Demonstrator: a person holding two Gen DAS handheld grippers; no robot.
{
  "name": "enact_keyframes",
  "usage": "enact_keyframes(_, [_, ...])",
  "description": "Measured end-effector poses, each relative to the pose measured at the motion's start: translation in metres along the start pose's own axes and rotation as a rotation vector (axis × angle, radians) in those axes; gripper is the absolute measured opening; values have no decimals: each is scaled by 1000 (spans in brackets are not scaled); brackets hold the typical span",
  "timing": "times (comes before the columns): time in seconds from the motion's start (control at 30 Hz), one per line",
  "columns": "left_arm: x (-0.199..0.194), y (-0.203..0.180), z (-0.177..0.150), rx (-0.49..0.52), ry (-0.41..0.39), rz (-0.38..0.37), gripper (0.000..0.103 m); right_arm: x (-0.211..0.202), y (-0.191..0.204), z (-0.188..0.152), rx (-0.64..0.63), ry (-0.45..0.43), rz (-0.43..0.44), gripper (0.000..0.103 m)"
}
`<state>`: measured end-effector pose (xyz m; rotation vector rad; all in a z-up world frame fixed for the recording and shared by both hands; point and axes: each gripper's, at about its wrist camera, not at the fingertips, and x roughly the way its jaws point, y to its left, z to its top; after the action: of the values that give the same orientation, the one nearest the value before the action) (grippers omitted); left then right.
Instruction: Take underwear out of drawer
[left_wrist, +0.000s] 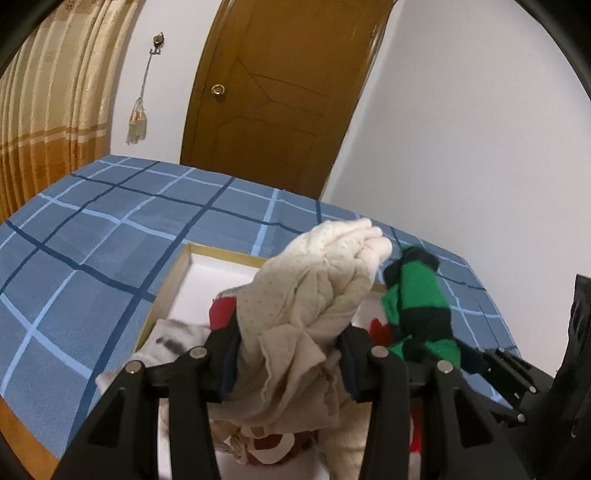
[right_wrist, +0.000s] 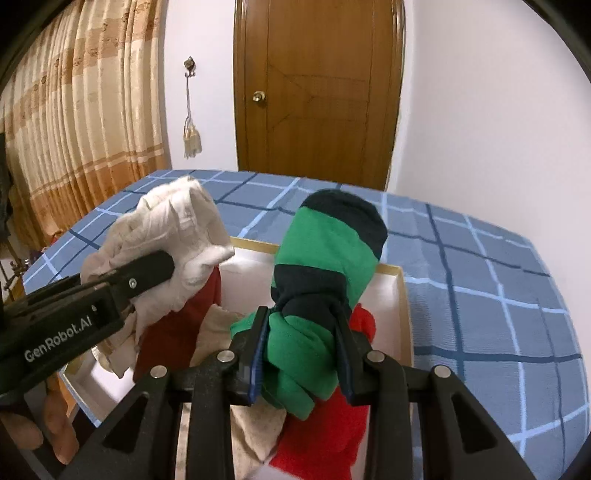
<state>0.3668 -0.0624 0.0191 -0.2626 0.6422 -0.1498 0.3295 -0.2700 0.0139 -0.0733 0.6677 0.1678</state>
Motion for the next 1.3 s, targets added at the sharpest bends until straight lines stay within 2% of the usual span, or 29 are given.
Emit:
enact_keyframes(0.13, [18,1,1,-30,34,17,44,16,-2,7,-15,27,-1,35])
enact_keyframes(0.27, [33,-2,-1,-17,61,43,44,28,0,11,-17,49,7,35])
enact_keyframes(0.53, [54,-2,0,-6,109,70,50,48,6,14,-29,71,32,35])
enact_keyframes(0.63, [60,-4,-1,21,119,88,63,54,11,13,-61,75,40,35])
enact_keyframes(0.7, [62,-2,-2,27,126,106,83,55,13,10,-79,66,48,36])
enact_keyframes(0.77, [63,3,-3,-6,152,104,96,54,14,8,-87,51,59,38])
enact_keyframes(0.8, [63,5,-4,-17,155,94,96,53,13,7,-87,47,68,42])
enact_keyframes(0.93, [47,0,-1,16,129,87,97,42,12,4,-77,30,55,50])
enact_keyframes(1.0, [31,-6,1,68,92,98,103,30,9,3,-48,9,70,52])
enact_keyframes(1.1, [11,-8,2,92,50,87,103,3,5,-1,7,-46,97,61])
enact_keyframes(1.3, [-27,-5,-5,132,6,81,103,-39,4,-19,83,-112,78,63])
